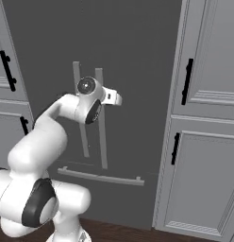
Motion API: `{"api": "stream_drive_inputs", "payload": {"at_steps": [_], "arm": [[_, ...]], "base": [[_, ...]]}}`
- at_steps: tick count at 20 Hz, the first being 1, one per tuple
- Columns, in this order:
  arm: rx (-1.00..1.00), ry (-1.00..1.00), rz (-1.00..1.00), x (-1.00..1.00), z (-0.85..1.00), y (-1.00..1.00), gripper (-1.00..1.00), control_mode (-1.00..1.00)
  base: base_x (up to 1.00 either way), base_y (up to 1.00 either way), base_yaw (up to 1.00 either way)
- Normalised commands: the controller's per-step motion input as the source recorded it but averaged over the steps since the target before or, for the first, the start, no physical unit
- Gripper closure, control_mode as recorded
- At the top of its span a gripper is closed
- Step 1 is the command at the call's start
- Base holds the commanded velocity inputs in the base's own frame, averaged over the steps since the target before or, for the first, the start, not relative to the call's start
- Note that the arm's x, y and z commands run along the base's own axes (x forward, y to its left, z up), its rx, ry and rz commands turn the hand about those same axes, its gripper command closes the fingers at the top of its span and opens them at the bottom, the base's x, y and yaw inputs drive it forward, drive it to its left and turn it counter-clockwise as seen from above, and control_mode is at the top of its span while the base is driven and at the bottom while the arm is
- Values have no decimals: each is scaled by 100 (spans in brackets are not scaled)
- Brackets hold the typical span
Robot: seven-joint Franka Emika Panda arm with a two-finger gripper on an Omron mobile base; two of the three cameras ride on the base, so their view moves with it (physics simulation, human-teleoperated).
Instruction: Take the strawberry from the fridge and place it on top of the pancake, located on the dining counter.
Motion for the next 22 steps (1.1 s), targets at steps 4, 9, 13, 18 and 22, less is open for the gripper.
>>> {"api": "stream_drive_inputs", "payload": {"at_steps": [4, 9, 13, 18, 22], "arm": [[0, 10, 0, -100, -12, -88, 100, -100], [0, 19, 0, -93, -6, -60, -100, -100], [-7, 8, 5, -69, -41, 5, -100, -100], [-7, -6, 4, -100, 18, 24, -100, -100], [-21, -1, 0, -54, 67, 82, -100, -100]], "base": [[0, 0, 0], [0, 0, 0], [0, 0, 0], [0, 0, 0], [0, 0, 0]]}}
